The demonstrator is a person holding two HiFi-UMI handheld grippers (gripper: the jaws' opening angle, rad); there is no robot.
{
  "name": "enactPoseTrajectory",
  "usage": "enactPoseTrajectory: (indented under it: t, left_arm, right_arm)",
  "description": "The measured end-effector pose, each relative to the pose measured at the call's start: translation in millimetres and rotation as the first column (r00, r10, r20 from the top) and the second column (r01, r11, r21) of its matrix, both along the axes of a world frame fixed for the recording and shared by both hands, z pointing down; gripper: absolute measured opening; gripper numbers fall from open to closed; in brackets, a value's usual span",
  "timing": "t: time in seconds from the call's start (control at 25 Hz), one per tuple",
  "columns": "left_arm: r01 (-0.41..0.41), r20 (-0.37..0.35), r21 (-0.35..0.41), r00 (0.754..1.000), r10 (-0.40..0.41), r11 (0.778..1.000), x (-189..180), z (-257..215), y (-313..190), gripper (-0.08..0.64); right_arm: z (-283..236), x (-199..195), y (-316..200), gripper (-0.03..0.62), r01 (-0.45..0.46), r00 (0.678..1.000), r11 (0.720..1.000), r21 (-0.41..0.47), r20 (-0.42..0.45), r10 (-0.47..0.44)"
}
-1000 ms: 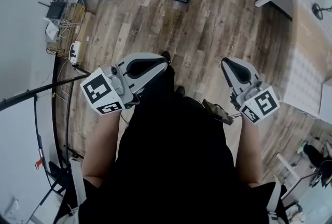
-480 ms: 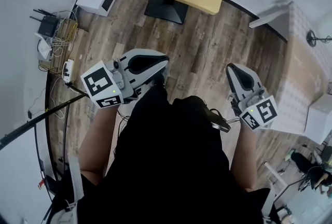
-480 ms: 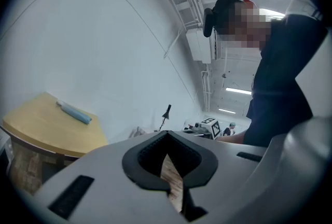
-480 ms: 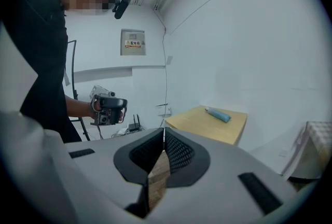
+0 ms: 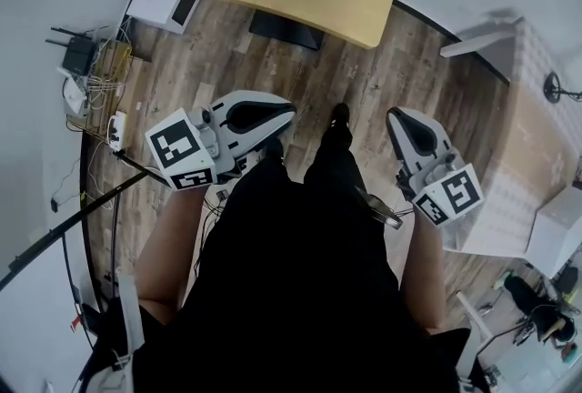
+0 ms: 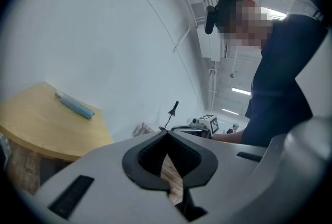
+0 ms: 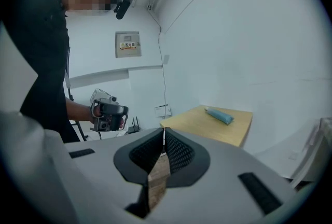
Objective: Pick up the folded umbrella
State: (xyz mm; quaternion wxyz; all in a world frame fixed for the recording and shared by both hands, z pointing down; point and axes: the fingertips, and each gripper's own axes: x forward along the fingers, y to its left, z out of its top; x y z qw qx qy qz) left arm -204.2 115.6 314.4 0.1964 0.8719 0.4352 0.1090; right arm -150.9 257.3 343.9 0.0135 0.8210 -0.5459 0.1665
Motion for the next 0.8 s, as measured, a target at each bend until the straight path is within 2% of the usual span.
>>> enactPoseTrajectory:
  t: [0.28,0.44,0.64,0.8]
  left_arm:
    - [0.106,0.004,0.058,0.994,-0.107,0.993,88,-9,19,0.011]
    - [0.177,-0.005,0.089,0.984,-0.177,0.98,137,-20,39,0.011]
    - [0.267,0.001,0.125,0.963,-0.269,0.956,178,-21,64,0.012]
    - [0.313,0.023,0.167,0.947,-0.322,0.935,195,-23,71,0.011]
  right_arm:
    - [-1,97,27,0.018,0.089,0.996,0.996,0.028,-0.002,-0.089]
    - [-7,153,48,0.018,0.165,0.986,0.986,0.035,-0.018,-0.164]
    - [-4,211,68,0.018,0.254,0.967,0.966,0.056,-0.033,-0.253]
    - [0,237,75,0.018,0.306,0.952,0.949,0.075,-0.03,-0.304]
